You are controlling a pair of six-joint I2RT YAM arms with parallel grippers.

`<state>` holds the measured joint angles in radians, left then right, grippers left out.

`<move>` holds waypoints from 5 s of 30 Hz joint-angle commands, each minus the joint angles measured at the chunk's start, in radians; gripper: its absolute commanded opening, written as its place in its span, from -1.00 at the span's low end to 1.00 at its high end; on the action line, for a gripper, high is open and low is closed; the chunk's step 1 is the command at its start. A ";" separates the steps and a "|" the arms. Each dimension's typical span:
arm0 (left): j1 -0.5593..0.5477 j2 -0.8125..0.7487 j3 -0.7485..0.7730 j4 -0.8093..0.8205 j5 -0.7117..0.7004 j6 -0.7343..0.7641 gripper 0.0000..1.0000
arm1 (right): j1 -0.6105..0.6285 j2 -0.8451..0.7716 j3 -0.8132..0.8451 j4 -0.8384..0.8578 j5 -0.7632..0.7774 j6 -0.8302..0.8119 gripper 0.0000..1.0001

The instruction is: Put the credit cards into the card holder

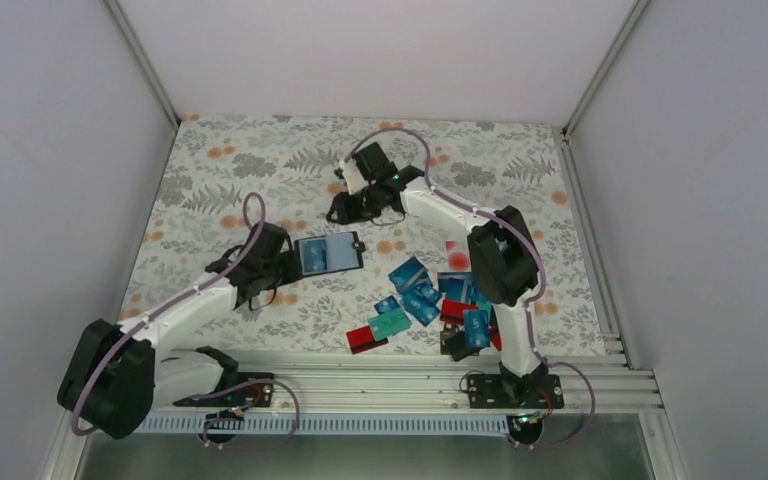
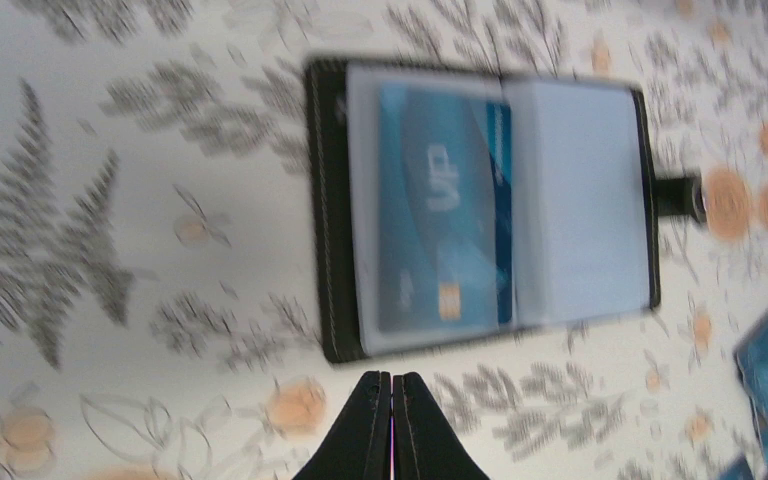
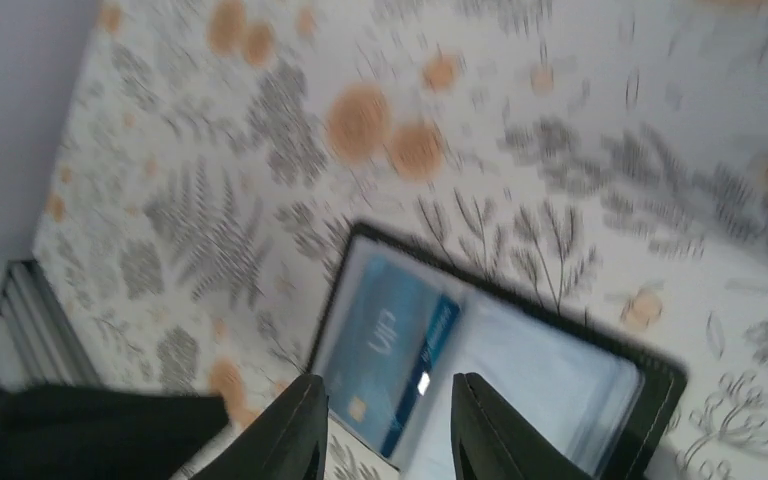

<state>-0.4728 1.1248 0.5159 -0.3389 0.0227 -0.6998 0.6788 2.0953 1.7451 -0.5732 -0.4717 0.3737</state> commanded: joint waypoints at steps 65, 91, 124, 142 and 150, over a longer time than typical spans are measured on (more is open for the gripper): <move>-0.233 0.323 0.170 0.507 0.335 0.327 -0.82 | -0.283 -0.791 -1.223 -0.180 0.316 0.539 1.00; -0.233 0.220 0.121 0.392 0.241 0.362 -0.90 | -0.036 -0.357 -0.809 0.018 0.123 0.496 0.22; -0.607 0.439 0.146 0.311 0.299 0.251 -0.89 | 0.172 -0.985 -1.353 0.265 -0.103 0.781 0.92; -0.679 0.518 0.141 0.339 0.288 -0.002 -0.93 | 0.192 -0.952 -1.525 0.471 -0.081 0.932 0.22; -0.679 0.516 0.115 0.397 0.365 -0.019 -0.95 | 0.192 -0.864 -1.556 0.649 -0.121 0.970 -0.08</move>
<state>-1.1435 1.6318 0.6563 0.0402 0.3351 -0.6937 0.8658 1.1877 0.2245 -0.0303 -0.6270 1.3022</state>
